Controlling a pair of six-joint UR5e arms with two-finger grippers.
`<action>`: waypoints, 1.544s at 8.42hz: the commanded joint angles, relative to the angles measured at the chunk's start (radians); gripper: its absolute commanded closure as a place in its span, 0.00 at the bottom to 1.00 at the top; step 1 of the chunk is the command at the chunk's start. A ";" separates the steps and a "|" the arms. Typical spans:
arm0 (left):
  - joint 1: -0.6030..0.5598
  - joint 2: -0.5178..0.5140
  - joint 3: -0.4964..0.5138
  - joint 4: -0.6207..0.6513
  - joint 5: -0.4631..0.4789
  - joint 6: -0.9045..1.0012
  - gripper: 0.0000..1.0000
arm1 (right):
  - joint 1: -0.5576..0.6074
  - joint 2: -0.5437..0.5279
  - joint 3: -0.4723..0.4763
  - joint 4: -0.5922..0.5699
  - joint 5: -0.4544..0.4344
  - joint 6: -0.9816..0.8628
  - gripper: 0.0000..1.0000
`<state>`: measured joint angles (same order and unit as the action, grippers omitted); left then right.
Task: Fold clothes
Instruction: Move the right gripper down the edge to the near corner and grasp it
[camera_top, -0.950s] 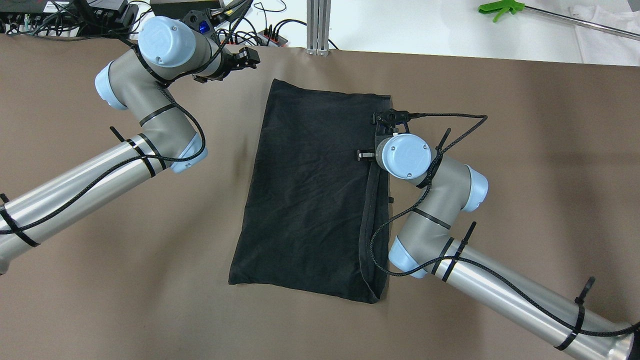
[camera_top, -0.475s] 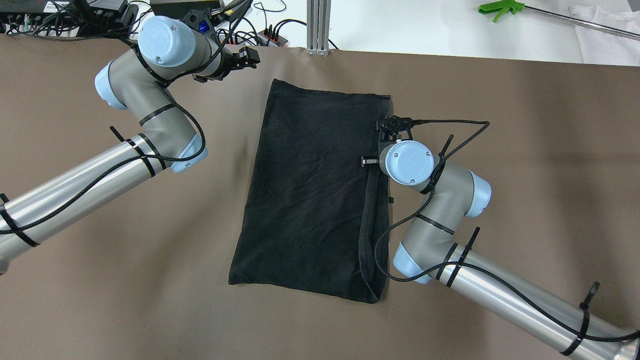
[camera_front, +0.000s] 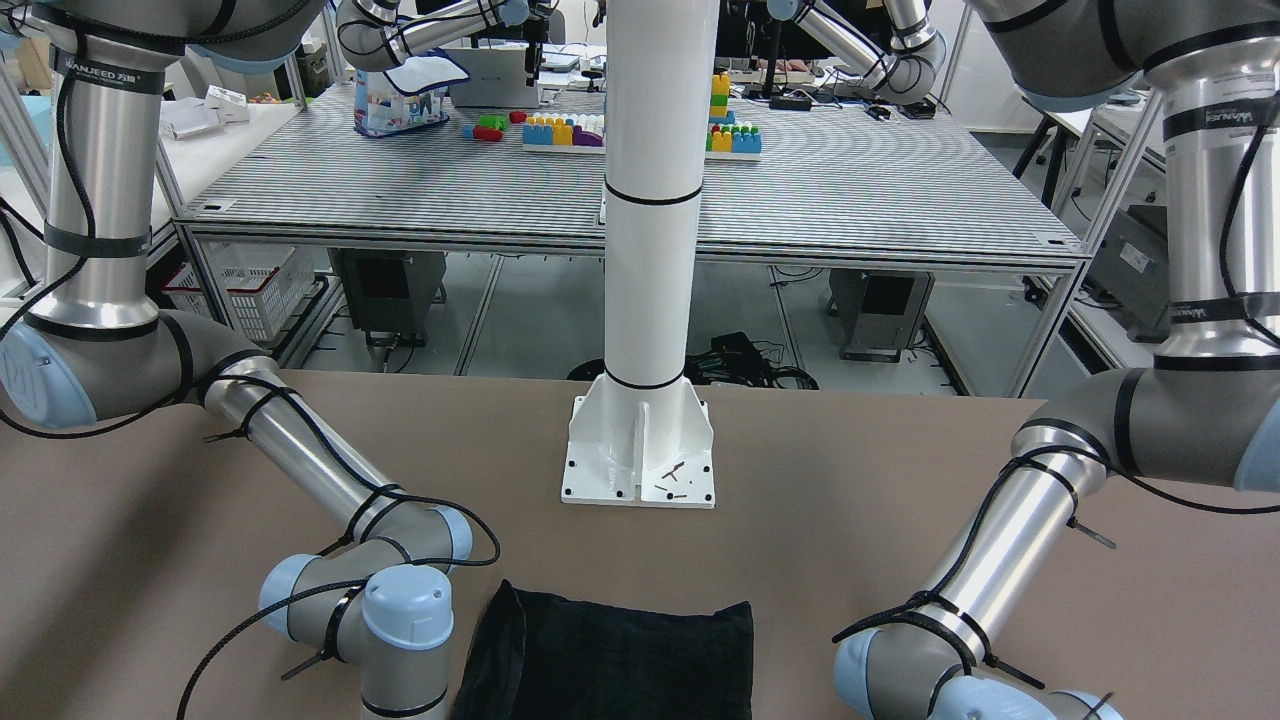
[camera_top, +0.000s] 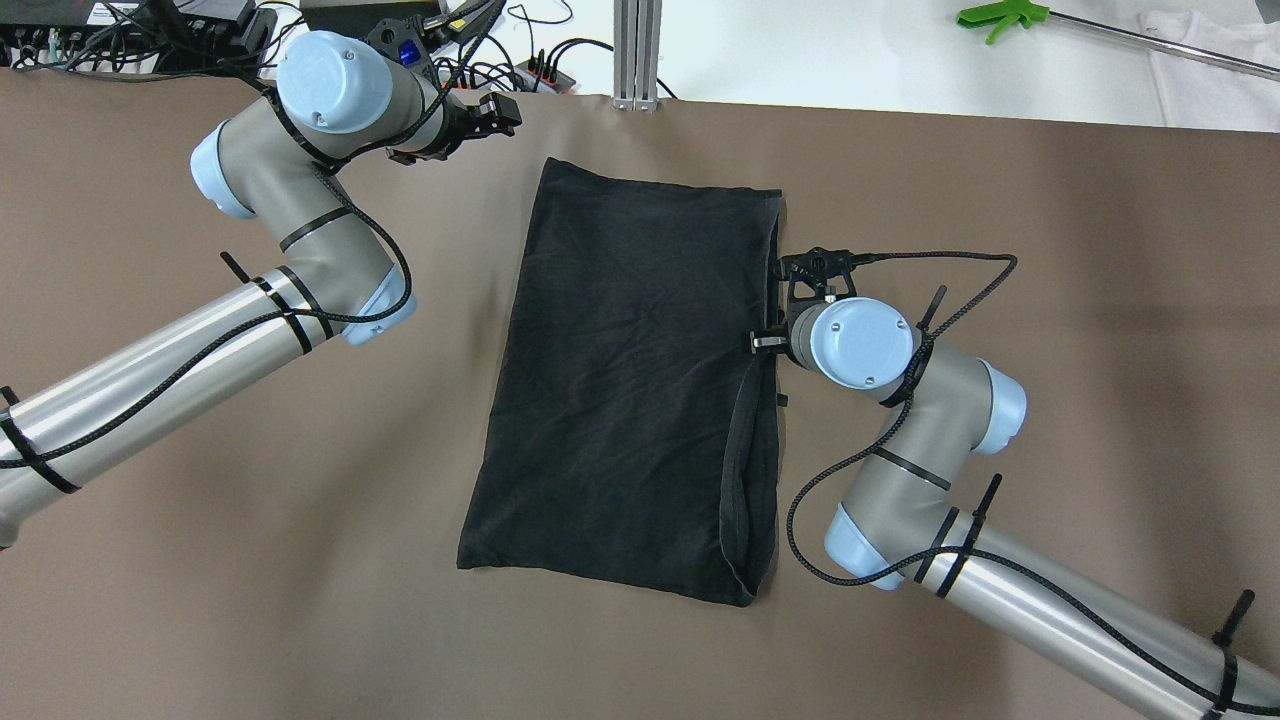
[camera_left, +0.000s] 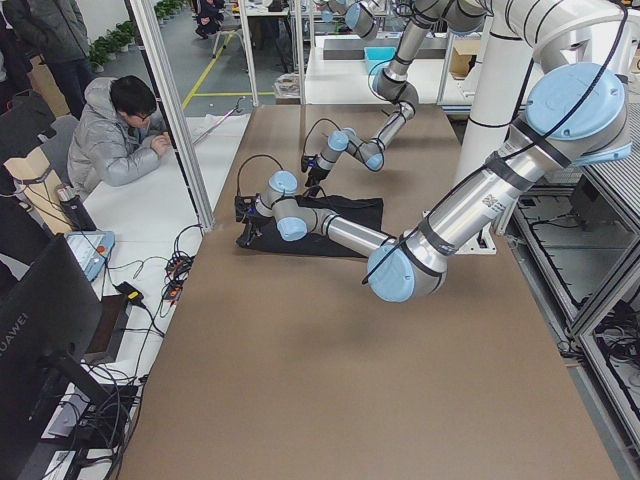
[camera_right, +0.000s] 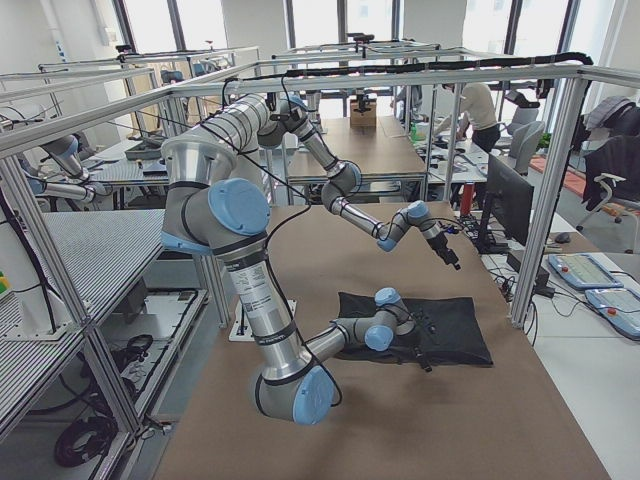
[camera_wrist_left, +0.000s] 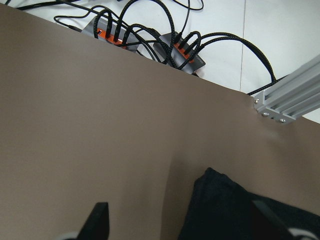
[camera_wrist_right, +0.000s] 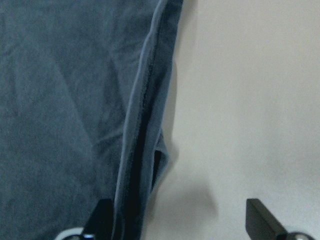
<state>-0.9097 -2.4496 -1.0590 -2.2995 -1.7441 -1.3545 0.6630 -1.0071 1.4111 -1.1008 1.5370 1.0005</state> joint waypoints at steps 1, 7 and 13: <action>0.000 0.000 0.001 0.000 0.000 0.001 0.00 | 0.003 -0.067 0.037 0.012 0.061 -0.020 0.06; 0.000 0.000 -0.001 -0.002 0.003 -0.006 0.00 | 0.069 -0.080 0.320 -0.018 0.337 0.095 0.06; 0.005 0.003 -0.004 -0.003 0.008 -0.028 0.00 | -0.187 -0.283 0.402 0.344 0.189 0.731 0.06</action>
<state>-0.9077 -2.4482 -1.0614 -2.3017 -1.7378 -1.3733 0.5699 -1.2378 1.8131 -0.8589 1.8046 1.6035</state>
